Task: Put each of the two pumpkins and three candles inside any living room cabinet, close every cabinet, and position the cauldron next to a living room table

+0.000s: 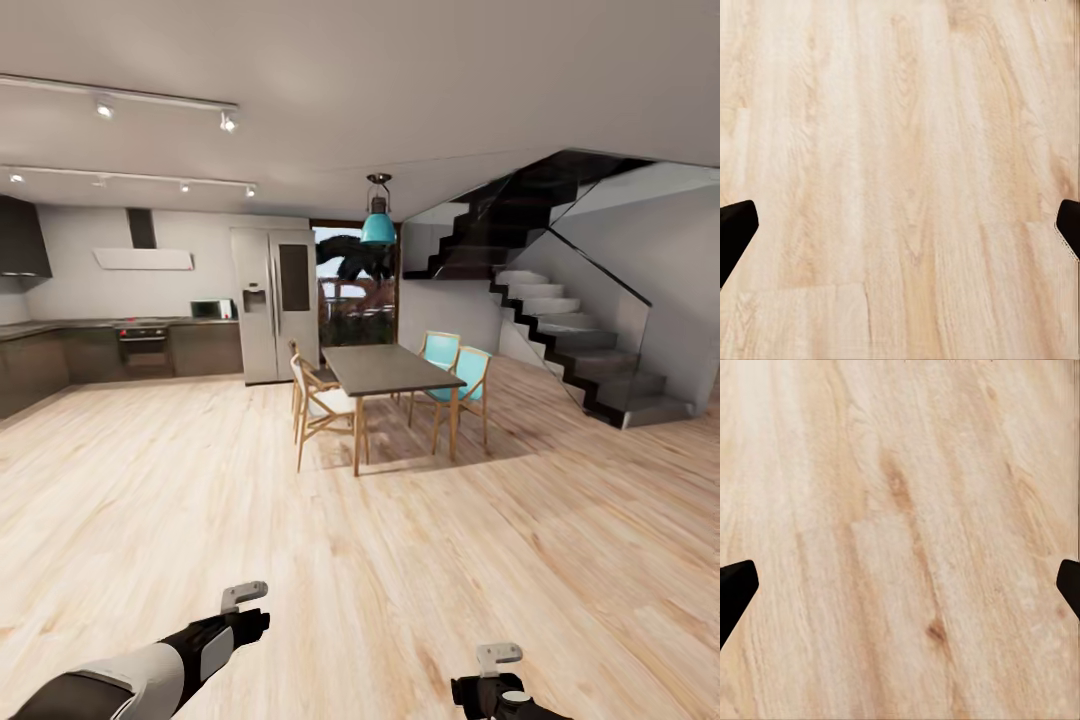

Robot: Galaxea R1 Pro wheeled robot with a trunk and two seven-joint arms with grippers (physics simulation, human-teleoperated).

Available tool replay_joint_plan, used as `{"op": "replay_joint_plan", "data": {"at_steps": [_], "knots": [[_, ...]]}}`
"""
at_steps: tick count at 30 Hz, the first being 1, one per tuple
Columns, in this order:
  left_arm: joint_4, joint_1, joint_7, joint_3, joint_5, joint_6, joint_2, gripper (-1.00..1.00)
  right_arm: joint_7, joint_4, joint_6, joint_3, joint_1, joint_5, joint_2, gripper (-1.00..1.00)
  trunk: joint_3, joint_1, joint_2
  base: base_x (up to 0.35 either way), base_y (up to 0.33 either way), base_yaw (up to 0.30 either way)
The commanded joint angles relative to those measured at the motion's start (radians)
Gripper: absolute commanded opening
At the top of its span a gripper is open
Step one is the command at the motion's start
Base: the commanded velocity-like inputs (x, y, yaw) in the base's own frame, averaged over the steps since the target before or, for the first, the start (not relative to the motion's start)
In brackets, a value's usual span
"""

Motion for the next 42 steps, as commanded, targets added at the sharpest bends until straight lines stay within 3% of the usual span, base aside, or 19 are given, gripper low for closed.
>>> {"op": "replay_joint_plan", "data": {"at_steps": [1, 42], "knots": [[0.001, -0.001, 0.002, -0.008, 0.008, 0.002, 0.000, 1.00, 0.000, 0.004, -0.006, 0.008, -0.002, -0.009, 0.001, 1.00, -0.001, 0.001, -0.001, 0.334, 0.098, -0.267], [0.001, -0.001, 0.002, -0.008, 0.008, 0.004, 0.000, 1.00, -0.003, 0.004, -0.006, 0.008, -0.002, -0.009, 0.001, 1.00, -0.001, 0.001, -0.001, 0.329, 0.142, -0.267]]}}
